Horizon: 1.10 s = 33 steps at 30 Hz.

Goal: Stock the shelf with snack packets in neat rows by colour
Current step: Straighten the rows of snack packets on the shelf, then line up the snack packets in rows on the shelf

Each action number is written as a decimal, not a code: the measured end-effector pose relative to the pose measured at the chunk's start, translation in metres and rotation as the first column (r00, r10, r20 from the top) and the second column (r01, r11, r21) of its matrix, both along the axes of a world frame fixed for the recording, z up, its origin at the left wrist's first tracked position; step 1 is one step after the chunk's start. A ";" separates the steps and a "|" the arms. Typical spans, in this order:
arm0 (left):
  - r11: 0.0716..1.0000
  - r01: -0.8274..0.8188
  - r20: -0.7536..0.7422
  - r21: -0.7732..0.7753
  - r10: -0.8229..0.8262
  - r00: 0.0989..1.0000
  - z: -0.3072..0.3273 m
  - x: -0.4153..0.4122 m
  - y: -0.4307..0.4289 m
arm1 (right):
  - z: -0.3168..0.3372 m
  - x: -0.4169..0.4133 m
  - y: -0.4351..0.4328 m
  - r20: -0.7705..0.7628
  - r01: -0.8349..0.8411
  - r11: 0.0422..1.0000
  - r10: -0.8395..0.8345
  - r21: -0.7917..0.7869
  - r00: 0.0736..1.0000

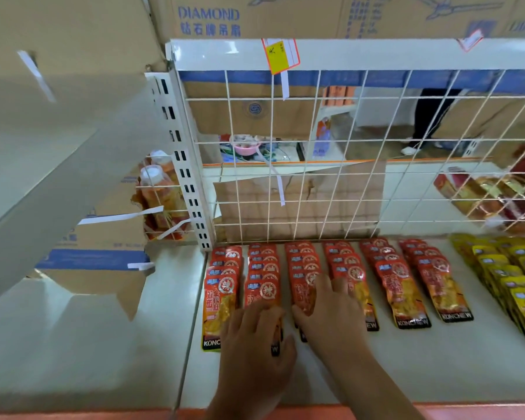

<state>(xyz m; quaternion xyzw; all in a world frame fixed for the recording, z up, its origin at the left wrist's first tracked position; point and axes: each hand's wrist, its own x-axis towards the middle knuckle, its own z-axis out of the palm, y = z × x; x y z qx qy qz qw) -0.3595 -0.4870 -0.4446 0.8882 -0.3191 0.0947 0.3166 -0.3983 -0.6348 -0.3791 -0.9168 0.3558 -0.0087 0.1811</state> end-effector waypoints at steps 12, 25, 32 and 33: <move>1.000 0.010 -0.023 -0.028 -0.011 1.000 0.000 -0.001 0.002 | -0.005 0.000 -0.001 0.027 -0.007 1.000 0.007 0.019 1.000; 1.000 0.002 -0.060 0.004 -0.002 0.998 0.004 -0.001 0.003 | -0.005 -0.013 -0.016 0.167 -0.039 0.999 0.034 0.026 0.985; 0.997 -0.047 0.022 0.057 0.046 0.999 0.007 -0.007 0.002 | 0.002 -0.022 -0.026 0.261 -0.131 0.991 0.132 -0.020 0.956; 0.996 -0.055 0.046 0.064 0.052 0.998 0.008 -0.008 0.000 | 0.003 -0.025 -0.028 0.270 -0.152 0.988 0.151 -0.019 0.951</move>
